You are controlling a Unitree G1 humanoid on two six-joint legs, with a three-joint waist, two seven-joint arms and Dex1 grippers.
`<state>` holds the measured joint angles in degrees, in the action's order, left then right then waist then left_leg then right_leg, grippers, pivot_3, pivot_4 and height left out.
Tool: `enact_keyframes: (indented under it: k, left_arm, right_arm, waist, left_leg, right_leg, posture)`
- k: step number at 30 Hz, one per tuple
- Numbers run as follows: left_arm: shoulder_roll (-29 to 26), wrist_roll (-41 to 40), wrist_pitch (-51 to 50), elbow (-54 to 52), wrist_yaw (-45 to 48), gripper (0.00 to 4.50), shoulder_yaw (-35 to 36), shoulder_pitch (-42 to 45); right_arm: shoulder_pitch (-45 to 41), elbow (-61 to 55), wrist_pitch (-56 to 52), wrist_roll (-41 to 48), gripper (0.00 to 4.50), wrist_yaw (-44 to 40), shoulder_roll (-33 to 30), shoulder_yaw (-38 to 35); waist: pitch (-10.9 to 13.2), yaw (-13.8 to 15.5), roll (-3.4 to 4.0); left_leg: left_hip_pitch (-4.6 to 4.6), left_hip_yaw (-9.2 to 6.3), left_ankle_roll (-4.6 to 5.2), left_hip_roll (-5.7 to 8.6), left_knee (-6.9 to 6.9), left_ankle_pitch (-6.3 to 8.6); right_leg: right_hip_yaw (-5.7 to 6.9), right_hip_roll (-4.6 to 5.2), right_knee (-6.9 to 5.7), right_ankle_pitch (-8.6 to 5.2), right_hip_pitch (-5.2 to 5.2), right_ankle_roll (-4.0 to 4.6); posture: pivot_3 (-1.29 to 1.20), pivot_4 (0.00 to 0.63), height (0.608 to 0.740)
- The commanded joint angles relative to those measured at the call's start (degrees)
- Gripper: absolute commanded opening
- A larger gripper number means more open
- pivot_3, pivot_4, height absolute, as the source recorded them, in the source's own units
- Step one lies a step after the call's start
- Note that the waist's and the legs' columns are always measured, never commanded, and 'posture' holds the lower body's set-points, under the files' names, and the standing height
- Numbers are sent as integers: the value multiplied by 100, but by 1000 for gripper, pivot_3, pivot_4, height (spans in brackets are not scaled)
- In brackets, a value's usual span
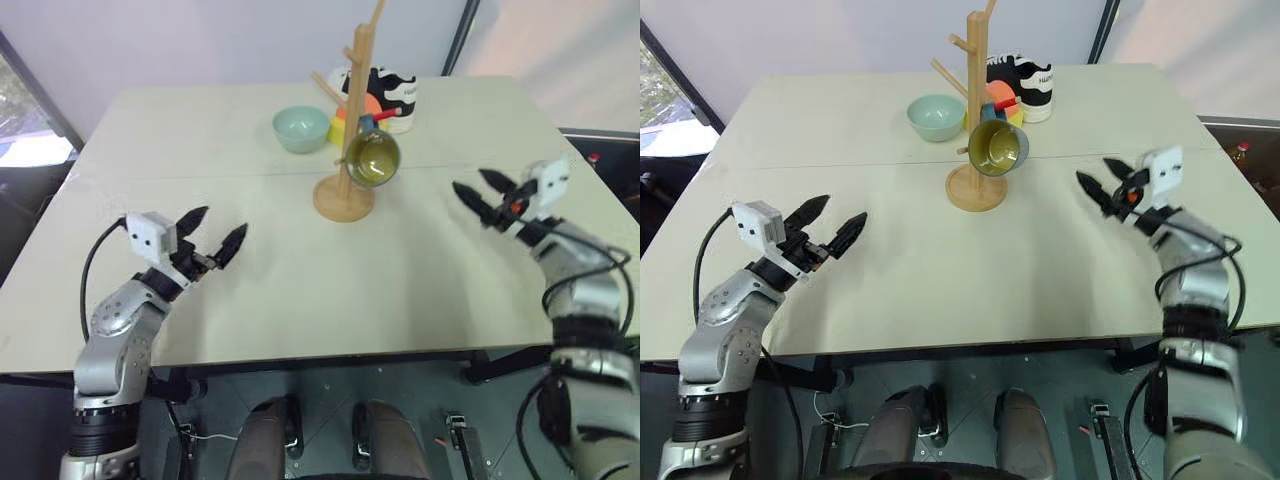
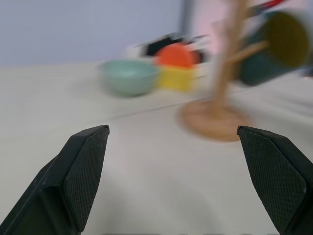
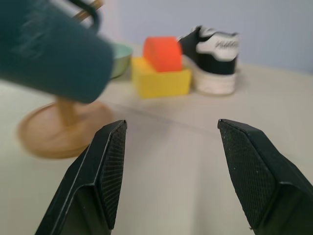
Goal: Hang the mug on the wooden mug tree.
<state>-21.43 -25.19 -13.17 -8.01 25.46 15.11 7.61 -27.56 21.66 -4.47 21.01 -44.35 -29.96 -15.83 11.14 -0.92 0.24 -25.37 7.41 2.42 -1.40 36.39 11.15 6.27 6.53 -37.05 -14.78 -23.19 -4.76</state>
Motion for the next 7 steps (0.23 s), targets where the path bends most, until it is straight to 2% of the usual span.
enact_keyframes:
  k: [1, 7]
  left_arm:
    - [90, 356, 220, 173, -574, 4500, 269, -55]
    - [160, 622, 241, 328, -832, 4500, 216, -272]
  right_arm:
    - [330, -655, 13, 76, 3060, 191, 266, 101]
    - [484, -489, 78, -36, 3060, 256, 456, 304]
  waist:
    - [0, 2, 0]
    - [0, 14, 0]
  left_leg:
    - [-2, 3, 0, -3, 6, 0]
    - [-9, 24, -3, -9, 13, 3]
  right_leg:
    - [0, -1, -2, 1, -3, 2]
    - [-2, 20, 17, 3, -30, 42]
  posture:
    - [0, 150, 735]
    - [0, 150, 735]
